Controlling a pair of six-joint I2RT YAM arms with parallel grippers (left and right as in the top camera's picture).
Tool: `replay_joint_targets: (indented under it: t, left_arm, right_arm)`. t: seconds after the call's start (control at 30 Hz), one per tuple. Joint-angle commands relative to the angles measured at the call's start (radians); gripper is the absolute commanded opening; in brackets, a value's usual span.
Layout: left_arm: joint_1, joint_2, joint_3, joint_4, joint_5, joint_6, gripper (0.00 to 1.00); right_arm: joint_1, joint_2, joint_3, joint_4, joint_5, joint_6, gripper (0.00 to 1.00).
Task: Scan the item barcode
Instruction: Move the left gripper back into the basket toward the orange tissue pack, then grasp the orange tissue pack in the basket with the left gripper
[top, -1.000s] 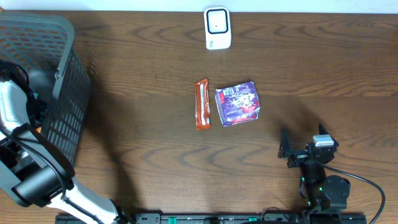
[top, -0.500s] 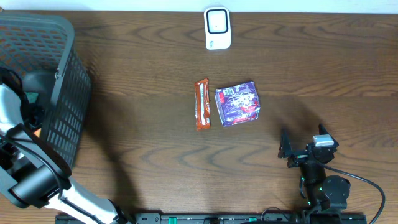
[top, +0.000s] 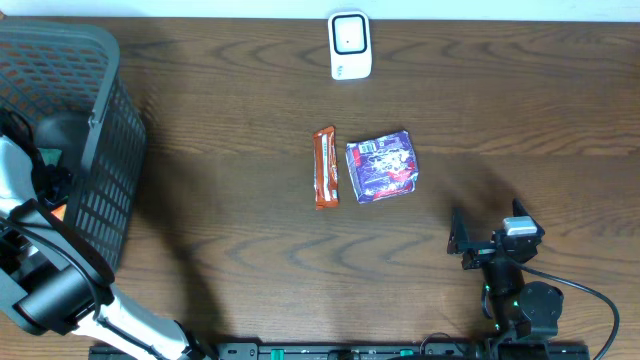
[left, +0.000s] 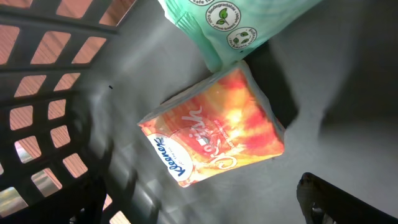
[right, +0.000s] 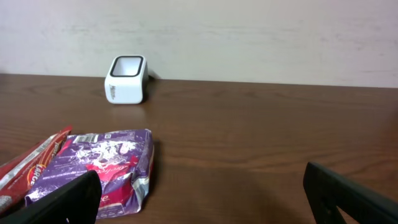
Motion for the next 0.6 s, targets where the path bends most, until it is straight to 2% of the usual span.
replay_joint_targets:
  t: [0.0,0.57]
  left_arm:
    - [0.002,0.013,-0.008,-0.003,0.049,0.062,0.99]
    - [0.002,0.018,-0.031,0.027,0.081,0.195,0.97]
  right_arm:
    - [-0.012,-0.001,-0.002,-0.003,0.005,-0.011,0.99]
    - [-0.012,-0.001,-0.002,-0.003,0.005,-0.011,0.99]
